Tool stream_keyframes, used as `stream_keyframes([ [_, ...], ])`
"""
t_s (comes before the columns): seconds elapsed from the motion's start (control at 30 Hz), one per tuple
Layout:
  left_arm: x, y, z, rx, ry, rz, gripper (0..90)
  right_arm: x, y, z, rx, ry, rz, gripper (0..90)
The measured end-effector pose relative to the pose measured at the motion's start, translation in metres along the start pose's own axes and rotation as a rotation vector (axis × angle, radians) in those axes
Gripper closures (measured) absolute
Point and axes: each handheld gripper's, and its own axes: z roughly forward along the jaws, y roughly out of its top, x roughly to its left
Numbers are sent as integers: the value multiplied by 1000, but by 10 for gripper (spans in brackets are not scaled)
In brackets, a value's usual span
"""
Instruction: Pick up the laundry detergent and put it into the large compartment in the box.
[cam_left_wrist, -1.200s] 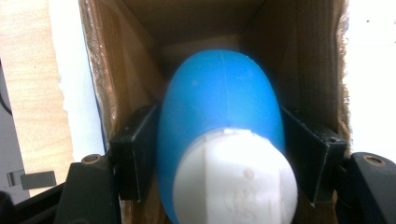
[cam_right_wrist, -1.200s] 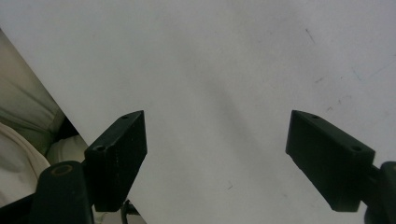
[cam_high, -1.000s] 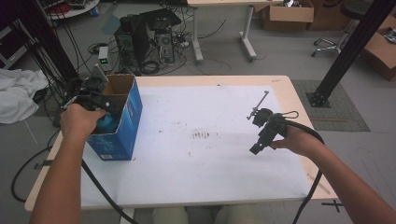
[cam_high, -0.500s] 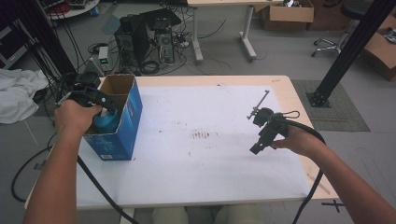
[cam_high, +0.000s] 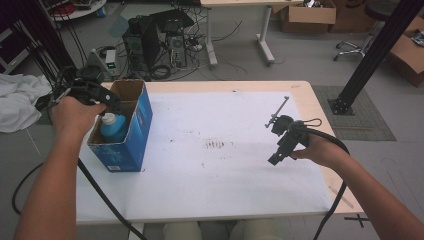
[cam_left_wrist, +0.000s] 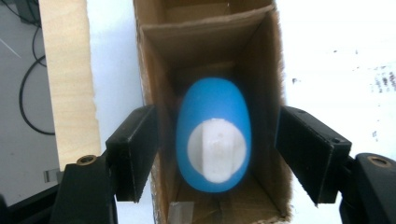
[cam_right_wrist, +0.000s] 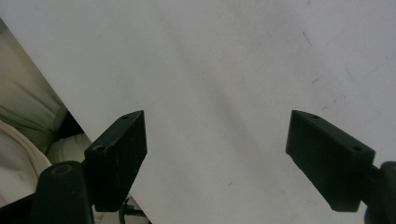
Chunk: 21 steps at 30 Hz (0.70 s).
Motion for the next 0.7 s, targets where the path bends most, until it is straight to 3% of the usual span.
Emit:
stream_keyframes([
  [0.37, -26, 15, -29, -31, -37, 51, 306, 2, 1, -2, 0, -1, -1, 204],
  [0.7, -56, 28, -34, -51, -81, 79, 255, 2, 2, -2, 1, -1, -4, 204],
])
